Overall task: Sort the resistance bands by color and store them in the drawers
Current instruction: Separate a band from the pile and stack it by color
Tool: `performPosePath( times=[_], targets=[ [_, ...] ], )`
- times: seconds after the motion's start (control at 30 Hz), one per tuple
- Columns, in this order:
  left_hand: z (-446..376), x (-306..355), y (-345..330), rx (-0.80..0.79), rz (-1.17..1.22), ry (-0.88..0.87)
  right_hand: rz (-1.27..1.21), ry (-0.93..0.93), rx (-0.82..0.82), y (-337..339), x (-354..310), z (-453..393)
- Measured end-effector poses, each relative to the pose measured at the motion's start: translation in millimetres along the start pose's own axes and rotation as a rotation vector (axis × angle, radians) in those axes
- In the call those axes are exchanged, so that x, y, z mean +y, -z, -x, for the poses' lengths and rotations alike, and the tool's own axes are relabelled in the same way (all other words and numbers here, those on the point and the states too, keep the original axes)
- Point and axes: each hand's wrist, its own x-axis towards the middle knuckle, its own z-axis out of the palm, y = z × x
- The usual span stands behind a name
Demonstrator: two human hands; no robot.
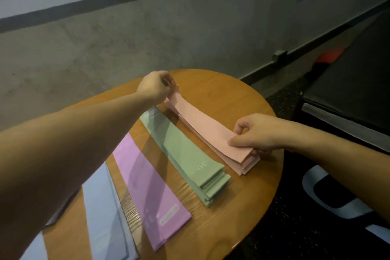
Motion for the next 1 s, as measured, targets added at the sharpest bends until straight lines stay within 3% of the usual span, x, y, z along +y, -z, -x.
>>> performPosePath(
  times=[0.17,0.4,0.6,0.83,1.0],
  targets=[
    [-3,0,-7,-0.062,-0.2,-0.077,0.07,-0.001,0.032,-2,7,1],
    [-9,-6,-17,-0.062,-0.266,-0.095,0.138,0.011,0.094,-5,13,3],
    [-10,-10,-24,-0.047,-0.412,-0.156,0.03,0.082,0.103,-8,15,3],
    [1,0,-18,-0.113,-0.412,-0.251,0.016,0.138,0.14,-13,17,0],
    [22,2,-2,-0.112,-0.36,-0.292,0.021,0.216,0.263,-13,7,2]
  ],
)
